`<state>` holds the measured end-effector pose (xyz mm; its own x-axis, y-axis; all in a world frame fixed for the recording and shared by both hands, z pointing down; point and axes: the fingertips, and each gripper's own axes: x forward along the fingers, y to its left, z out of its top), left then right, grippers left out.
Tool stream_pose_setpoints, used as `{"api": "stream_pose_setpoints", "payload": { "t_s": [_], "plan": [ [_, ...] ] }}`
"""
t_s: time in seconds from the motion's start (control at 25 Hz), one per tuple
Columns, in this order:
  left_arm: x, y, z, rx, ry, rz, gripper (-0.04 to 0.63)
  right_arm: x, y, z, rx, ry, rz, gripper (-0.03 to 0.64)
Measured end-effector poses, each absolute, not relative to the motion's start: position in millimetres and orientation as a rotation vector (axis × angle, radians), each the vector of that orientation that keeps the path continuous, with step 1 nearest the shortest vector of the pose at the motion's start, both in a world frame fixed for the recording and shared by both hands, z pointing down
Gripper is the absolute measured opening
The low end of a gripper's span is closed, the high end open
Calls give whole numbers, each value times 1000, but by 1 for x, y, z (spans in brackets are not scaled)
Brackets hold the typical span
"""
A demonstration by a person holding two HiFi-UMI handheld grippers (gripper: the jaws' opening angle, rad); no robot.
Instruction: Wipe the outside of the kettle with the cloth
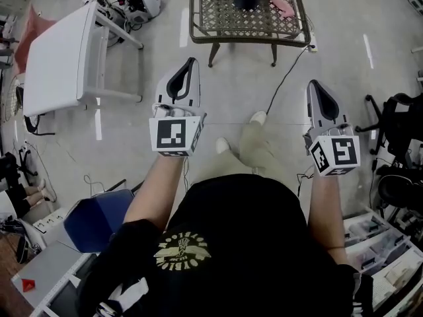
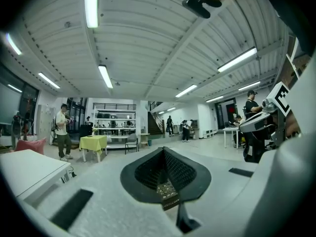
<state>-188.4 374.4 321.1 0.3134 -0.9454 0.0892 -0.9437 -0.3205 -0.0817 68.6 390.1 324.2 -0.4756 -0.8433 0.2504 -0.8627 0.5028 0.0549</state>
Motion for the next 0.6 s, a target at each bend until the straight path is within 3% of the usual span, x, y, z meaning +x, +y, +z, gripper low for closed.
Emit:
{"api": "stream_pose_setpoints", "payload": {
  "t_s": [0.6],
  "plan": [
    [-149,294,312,-2488,1834,-223,8,91,296,332,1368,-2593,129,11]
  ]
}}
